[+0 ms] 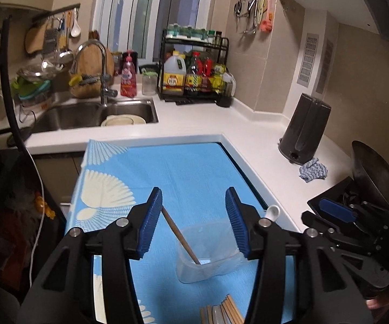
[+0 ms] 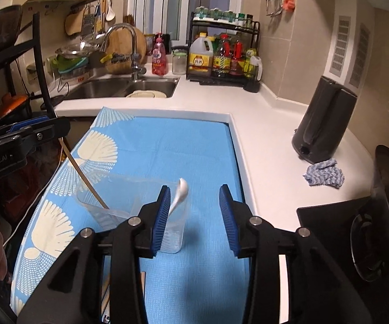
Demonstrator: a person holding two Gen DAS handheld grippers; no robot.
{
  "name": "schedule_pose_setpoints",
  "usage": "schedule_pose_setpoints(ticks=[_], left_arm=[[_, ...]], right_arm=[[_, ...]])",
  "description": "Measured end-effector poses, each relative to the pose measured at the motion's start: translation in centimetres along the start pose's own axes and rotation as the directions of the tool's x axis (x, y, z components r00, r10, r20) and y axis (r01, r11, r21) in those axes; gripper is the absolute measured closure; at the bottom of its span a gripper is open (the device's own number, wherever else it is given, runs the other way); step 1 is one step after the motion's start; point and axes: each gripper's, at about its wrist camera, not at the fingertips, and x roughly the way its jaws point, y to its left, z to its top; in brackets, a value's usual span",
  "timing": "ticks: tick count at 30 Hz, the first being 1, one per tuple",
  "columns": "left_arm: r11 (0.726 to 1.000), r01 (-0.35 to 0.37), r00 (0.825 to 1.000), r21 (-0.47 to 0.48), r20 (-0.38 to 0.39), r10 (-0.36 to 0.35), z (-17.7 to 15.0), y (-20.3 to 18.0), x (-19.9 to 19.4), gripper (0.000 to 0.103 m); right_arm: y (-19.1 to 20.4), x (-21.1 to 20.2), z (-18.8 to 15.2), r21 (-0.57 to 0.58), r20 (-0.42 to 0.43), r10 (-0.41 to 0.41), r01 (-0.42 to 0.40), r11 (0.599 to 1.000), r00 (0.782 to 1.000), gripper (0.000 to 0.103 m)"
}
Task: Organize utensils
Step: 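Lower the spoon and chopstick into the container and open both tools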
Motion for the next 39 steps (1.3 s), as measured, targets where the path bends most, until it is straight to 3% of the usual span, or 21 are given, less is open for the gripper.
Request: schedule_pose_setpoints(ticks=[7,15,26,31,39], left_arm=[[0.999,-0.050,0.993,0.016,0.105,0.048,-0.2,-0.6,-5.0,0.053],[0.998,-0.053,0.983,0.017,0.176,0.049,-3.5,-0.9,-9.6,0.053],[0.998,-0.047,0.983,0.033,0.180,0.040,-12.3,-1.3,-11.9,0.049],[0.997,-0.079,0.978,0.004,0.193,0.077,-16.3,-1.1,-12.5,0.049],[0.996,-0.084,0.987,-0.030,0.135,0.088,-21.4,-1.5,-11.5,0.052]], right_arm=[[0.3,-5.9,-1.1,-0.008,0.137,-0.014,0.015,1.000,0.991,0.065],[1.0,-11.2,-5.4,0.006,0.252,-0.001,-0.001,1.000,0.968,0.063],[2.3,-12.3,-12.4,0.035,0.243,0.058,-0.069,0.997,0.968,0.063],[2.6,-11.6,-15.8,0.056,0.249,0.052,-0.069,0.996,0.967,0.063],[2.7,-10.4,-20.6,0.088,0.203,0.074,-0.093,0.992,0.976,0.064]])
